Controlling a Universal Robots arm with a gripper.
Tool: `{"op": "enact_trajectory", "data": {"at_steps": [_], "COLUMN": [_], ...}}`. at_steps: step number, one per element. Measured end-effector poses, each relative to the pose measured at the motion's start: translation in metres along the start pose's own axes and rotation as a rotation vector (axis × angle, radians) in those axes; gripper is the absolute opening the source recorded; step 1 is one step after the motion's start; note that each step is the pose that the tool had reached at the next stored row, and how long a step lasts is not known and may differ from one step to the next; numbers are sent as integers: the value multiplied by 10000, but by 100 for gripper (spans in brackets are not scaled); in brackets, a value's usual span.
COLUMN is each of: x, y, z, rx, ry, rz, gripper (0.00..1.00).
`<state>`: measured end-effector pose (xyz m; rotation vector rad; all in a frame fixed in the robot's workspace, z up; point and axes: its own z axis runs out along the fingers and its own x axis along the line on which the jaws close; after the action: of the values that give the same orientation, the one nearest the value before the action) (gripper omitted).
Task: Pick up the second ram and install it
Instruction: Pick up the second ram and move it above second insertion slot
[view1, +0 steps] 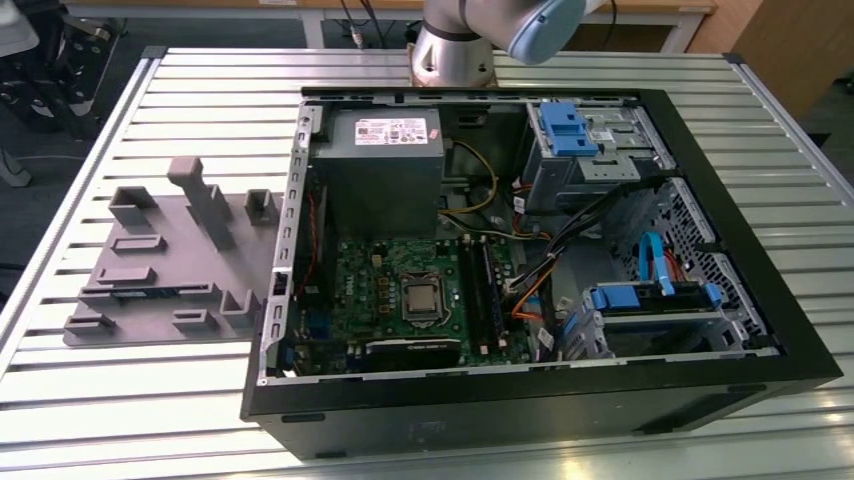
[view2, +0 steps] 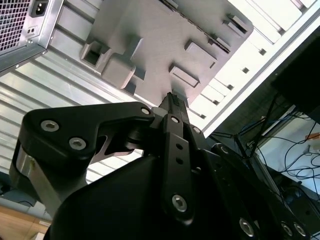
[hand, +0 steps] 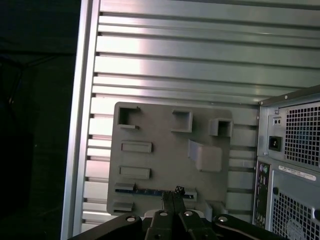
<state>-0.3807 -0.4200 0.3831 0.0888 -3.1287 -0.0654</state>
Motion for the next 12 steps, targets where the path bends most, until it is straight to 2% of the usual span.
{"op": "enact_trajectory", "data": {"at_steps": [12], "x": [0], "y": [0], "z": [0], "rx": [2], "ry": [8], "rz": [-207], "gripper": [11]}}
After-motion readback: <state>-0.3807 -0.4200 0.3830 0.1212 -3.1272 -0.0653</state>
